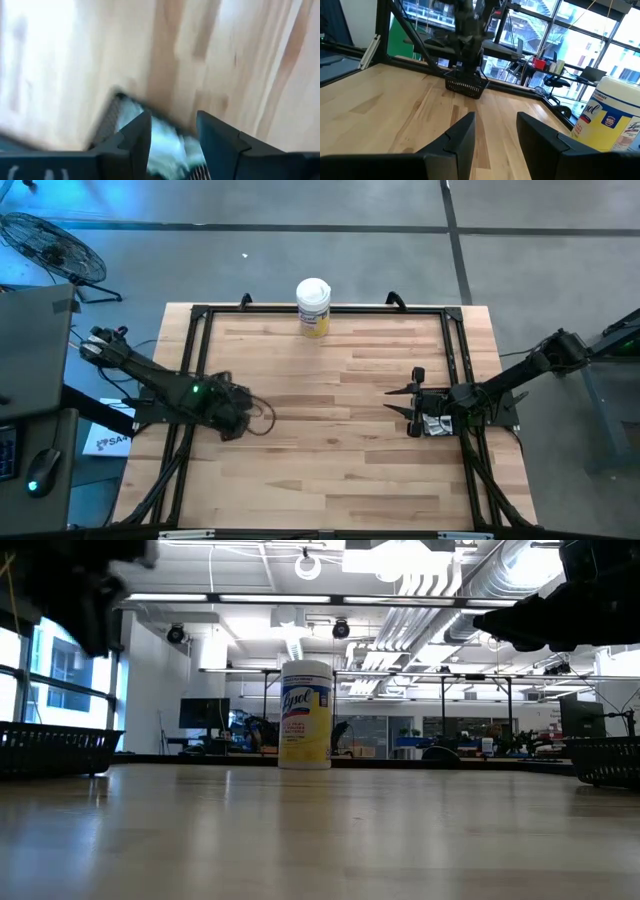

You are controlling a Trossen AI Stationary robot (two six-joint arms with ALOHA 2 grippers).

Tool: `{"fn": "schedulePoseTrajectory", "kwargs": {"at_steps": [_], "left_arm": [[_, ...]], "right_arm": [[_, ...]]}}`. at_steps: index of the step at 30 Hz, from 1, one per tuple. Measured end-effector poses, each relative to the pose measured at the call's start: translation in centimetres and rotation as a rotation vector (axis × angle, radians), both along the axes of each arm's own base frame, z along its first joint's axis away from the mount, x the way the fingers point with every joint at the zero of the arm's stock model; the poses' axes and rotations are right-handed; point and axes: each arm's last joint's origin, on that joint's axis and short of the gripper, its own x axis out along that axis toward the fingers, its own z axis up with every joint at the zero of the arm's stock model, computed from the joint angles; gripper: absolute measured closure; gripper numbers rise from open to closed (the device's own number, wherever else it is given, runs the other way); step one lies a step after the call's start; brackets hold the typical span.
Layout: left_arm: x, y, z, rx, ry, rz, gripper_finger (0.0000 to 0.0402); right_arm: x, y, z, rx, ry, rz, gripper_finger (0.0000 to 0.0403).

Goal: Pick & Place First Aid Supplies
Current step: Return to Home Position

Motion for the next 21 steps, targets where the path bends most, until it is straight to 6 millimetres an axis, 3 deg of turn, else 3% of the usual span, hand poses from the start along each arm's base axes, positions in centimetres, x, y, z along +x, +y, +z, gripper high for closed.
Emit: {"fn": "schedulePoseTrajectory", "kwargs": {"at_steps": [5,13,21], "left_arm": [[2.5,2.1,2.2,0.069,-0.147,-0.064,0.0257],[5.7,6.2,2.9,-0.026,-0.404,-0.226,0.0307],[5.9,6.9,3.1,0.062,-0.620,-0.326,0.0366]], "right_arm": [[0.0,0.0,0.0,0.000,-0.001,0.000,0.0265],[0.0,0.0,-0.1,-0.002,0.006,0.000,0.0265],[0.0,0.0,-0.3,-0.012,0.031,0.000,0.0265]]}}
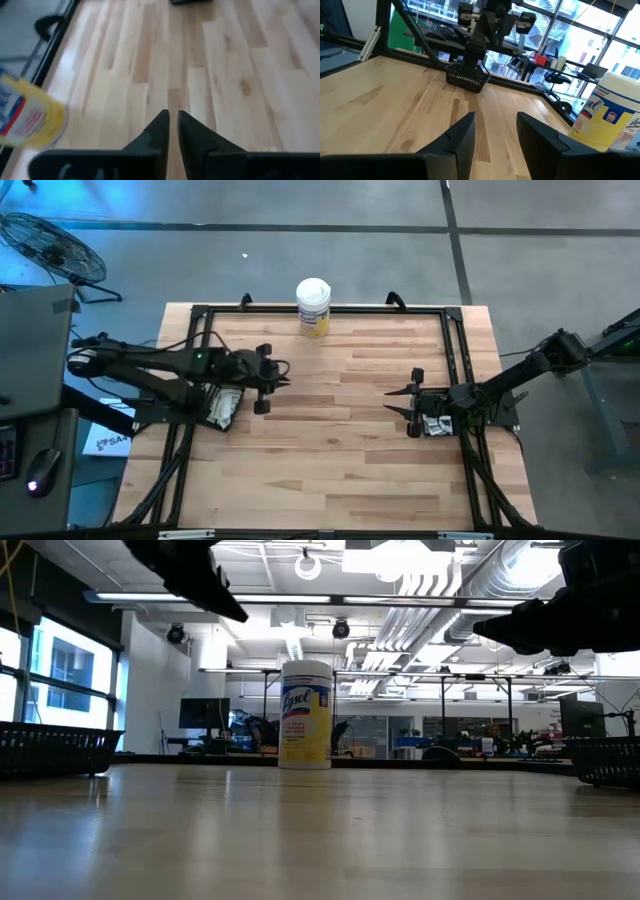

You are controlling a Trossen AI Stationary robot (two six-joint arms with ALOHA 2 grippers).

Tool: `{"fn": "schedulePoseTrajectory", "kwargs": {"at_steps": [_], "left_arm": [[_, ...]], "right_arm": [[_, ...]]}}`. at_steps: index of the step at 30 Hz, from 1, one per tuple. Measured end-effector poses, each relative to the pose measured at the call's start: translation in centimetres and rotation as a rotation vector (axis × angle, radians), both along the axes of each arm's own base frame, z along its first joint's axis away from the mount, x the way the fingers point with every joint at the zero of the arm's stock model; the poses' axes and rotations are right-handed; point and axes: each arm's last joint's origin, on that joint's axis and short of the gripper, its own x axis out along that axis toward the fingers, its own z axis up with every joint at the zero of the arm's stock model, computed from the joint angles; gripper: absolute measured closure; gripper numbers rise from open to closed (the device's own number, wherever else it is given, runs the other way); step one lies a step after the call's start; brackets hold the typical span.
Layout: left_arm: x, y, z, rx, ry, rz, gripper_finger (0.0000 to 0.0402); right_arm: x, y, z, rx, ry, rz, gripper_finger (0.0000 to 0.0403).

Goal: Pick & Place First Aid Supplies
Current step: Return to Home Position

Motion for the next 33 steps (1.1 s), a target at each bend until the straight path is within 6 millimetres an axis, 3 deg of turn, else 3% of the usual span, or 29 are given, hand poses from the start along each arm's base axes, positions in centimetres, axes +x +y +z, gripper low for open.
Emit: {"fn": "schedulePoseTrajectory", "kwargs": {"at_steps": [8,13,33], "left_arm": [[-2.5,0.0,-2.3,0.012,-0.237,-0.054,0.0400],[-4.3,-0.2,-3.2,-0.036,-0.272,-0.138,0.0400],[-11.1,0.1,-6.3,-0.086,-0.465,-0.086,0.0401]], "right_arm": [[0.0,0.0,-0.1,-0.004,0.011,0.000,0.0265],[0.0,0.0,0.0,0.001,-0.002,-0.003,0.0265],[-0.1,-0.3,0.2,0.064,-0.020,-0.106,0.0265]]}}
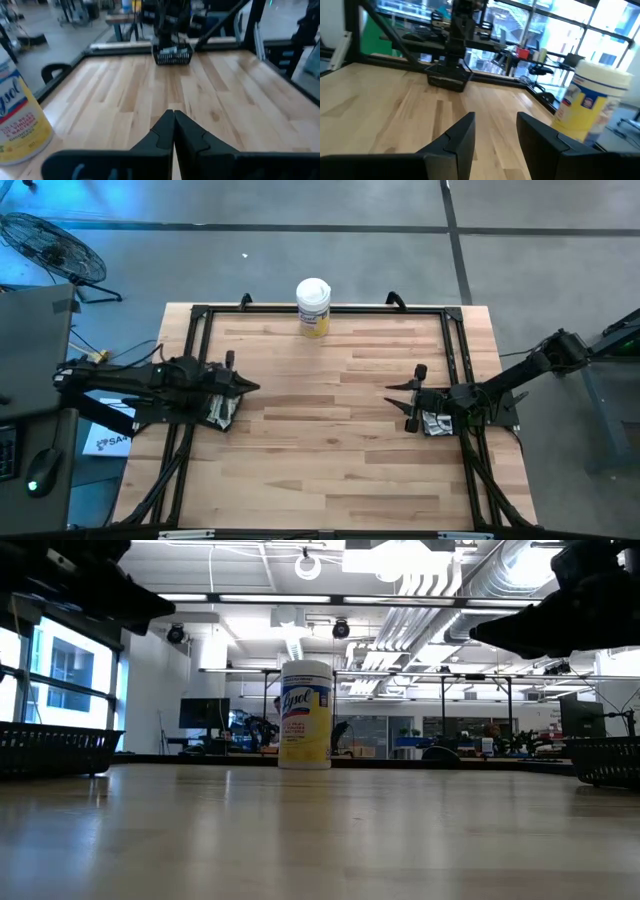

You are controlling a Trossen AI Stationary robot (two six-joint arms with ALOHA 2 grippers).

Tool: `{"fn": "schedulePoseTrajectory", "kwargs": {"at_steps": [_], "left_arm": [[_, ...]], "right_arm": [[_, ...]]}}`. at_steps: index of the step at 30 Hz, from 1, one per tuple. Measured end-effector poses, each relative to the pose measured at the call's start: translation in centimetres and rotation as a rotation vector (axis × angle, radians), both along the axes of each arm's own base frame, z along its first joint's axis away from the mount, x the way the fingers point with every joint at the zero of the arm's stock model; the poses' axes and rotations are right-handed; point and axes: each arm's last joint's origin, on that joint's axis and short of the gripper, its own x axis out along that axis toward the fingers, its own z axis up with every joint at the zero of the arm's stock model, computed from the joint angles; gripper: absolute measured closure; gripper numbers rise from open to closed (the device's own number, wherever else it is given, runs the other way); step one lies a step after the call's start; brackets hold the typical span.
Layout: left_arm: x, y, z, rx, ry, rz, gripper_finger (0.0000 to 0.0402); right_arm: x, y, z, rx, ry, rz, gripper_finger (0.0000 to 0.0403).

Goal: Pick & Place First Aid Supplies
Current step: Return to Home Position

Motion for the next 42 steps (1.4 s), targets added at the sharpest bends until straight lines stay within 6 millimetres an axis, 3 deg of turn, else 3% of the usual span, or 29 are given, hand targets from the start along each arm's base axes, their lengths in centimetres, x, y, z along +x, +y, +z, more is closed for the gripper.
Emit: {"fn": "schedulePoseTrajectory", "kwargs": {"at_steps": [9,15,25,37,42], "left_arm": [[-2.2,0.1,-3.1,-0.050,-0.103,0.011,0.0401],[-2.7,0.2,-4.8,-0.068,-0.156,0.026,0.0401],[-2.4,0.0,-5.4,-0.068,-0.177,-0.027,0.0401],[-2.5,0.0,-5.3,-0.074,-0.171,-0.019,0.0401],[-2.5,0.0,-5.3,-0.065,-0.167,-0.020,0.0401]], "right_arm": [[0.0,0.0,-0.1,0.031,0.002,-0.015,0.0265],[0.0,0.0,-0.1,0.044,-0.001,-0.015,0.0265],[0.0,0.0,-0.3,0.027,0.022,-0.016,0.0265],[-0.5,-0.6,-0.1,0.185,-0.010,-0.103,0.0265],[-0.4,-0.6,-0.7,0.260,0.047,-0.007,0.0265]]}}
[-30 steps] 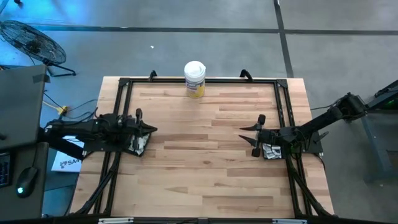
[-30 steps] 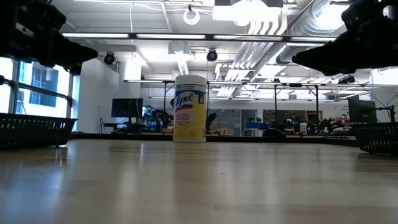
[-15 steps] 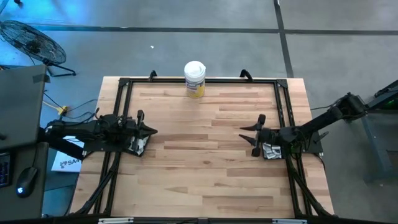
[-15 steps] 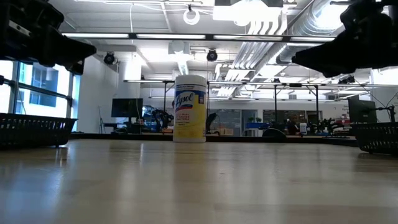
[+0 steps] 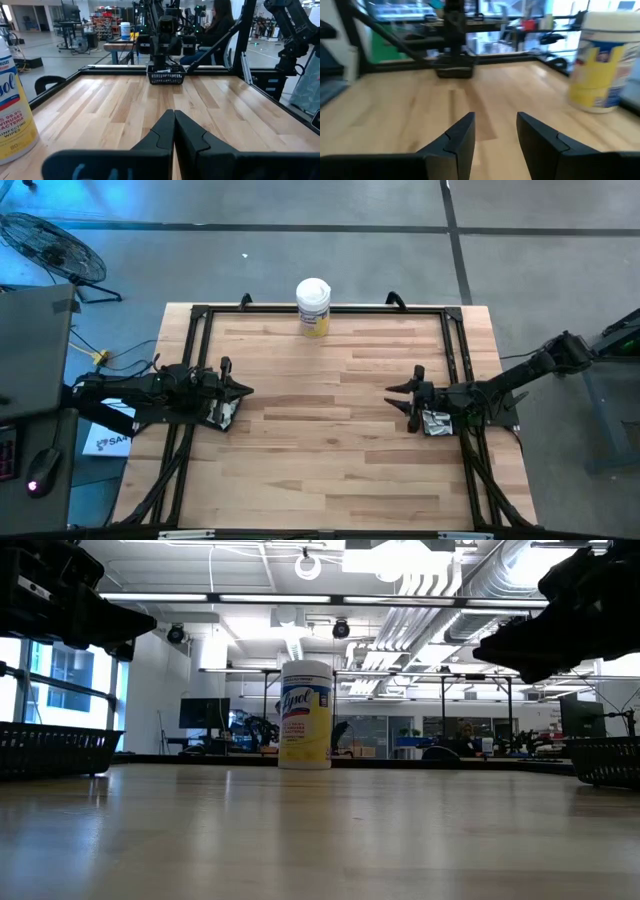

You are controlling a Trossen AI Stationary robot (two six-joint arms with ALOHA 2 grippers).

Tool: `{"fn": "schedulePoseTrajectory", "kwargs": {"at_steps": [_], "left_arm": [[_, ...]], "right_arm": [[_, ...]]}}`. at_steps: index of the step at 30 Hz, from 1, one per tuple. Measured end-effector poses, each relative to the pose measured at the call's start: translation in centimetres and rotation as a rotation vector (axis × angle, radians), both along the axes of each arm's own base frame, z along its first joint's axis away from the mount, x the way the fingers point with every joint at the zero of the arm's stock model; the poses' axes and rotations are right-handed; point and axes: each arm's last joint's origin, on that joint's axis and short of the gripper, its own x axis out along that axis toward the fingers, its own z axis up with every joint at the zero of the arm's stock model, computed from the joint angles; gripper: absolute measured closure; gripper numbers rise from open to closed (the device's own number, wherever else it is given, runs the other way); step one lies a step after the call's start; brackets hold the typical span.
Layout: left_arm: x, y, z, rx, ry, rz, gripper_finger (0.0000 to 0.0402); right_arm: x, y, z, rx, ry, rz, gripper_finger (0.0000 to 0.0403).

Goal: Pick & Place First Aid Supplies
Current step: Return to Home Position

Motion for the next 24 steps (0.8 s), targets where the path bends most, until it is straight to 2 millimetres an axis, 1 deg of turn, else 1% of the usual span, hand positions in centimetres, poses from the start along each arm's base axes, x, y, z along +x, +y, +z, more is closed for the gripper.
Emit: {"fn": "schedulePoseTrajectory", "kwargs": {"at_steps": [3,6,9,12,13,15,21,24], "left_arm": [[0.0,0.0,0.0,0.000,0.002,0.000,0.0401],[0.0,0.0,0.0,0.000,0.001,0.000,0.0401],[0.0,0.0,0.0,0.000,-0.002,0.000,0.0401],[0.0,0.0,0.0,0.000,-0.004,0.001,0.0401],[0.0,0.0,0.0,0.000,-0.004,0.001,0.0401],[0.0,0.0,0.0,0.000,-0.004,0.001,0.0401],[0.0,0.0,0.0,-0.001,-0.004,0.001,0.0401],[0.0,0.0,0.0,-0.001,-0.004,0.001,0.0401]], "right_arm": [[0.0,0.1,0.0,0.021,-0.004,0.056,0.0265],[0.0,0.2,0.0,-0.009,0.001,0.080,0.0265],[0.0,0.1,0.1,-0.026,-0.006,0.058,0.0265],[-0.2,-0.3,0.3,0.081,-0.040,-0.059,0.0265],[-0.3,-0.4,0.3,0.089,-0.040,-0.082,0.0265],[-0.5,-0.6,0.3,0.067,-0.017,-0.070,0.0265],[-2.0,-1.8,1.0,0.045,-0.018,-0.056,0.0265],[-3.0,-2.3,1.3,0.038,-0.035,-0.003,0.0265]]}}
